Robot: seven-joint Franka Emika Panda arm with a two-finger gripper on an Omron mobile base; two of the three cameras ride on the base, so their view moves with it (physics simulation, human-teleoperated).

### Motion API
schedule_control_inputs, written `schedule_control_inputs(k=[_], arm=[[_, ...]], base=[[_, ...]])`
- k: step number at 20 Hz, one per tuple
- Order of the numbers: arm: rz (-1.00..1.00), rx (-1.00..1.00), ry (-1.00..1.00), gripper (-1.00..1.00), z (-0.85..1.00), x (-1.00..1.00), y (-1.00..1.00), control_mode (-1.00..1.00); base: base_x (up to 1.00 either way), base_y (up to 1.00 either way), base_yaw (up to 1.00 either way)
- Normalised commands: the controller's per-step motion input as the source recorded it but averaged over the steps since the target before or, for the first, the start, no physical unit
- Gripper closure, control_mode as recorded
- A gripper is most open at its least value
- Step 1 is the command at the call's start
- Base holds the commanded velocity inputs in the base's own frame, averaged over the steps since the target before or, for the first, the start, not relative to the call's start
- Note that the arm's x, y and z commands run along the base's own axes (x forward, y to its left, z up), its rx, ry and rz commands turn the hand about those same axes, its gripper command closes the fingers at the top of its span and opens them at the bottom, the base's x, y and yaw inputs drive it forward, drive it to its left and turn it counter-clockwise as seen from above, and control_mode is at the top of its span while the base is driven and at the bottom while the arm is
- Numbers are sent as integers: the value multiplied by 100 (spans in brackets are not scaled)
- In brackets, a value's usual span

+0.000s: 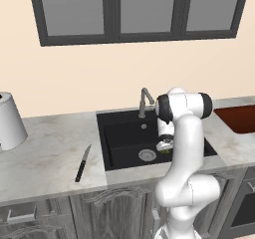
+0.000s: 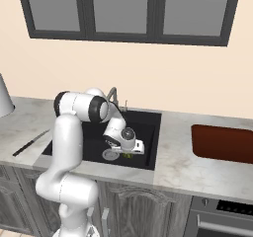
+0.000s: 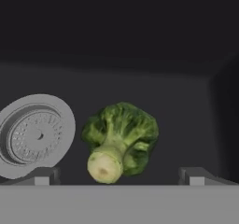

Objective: Pick up all produce items and place them in the sink. Turn on the sink faucet to wash them. Then turn the sink off and put them in the tray.

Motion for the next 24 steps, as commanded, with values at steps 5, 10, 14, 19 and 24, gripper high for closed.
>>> schedule_control_inputs(k=[5,10,14,19,24], arm=[[0,0,0,-100,-17,7,2,-100],[0,0,0,-100,-18,7,2,-100],[0,0,0,-100,-18,5,1,-100],[0,0,0,100,-10,1,2,-100],[0,0,-4,100,-1,0,0,-100]], base=[[0,0,0],[0,0,0],[0,0,0],[0,0,0],[0,0,0]])
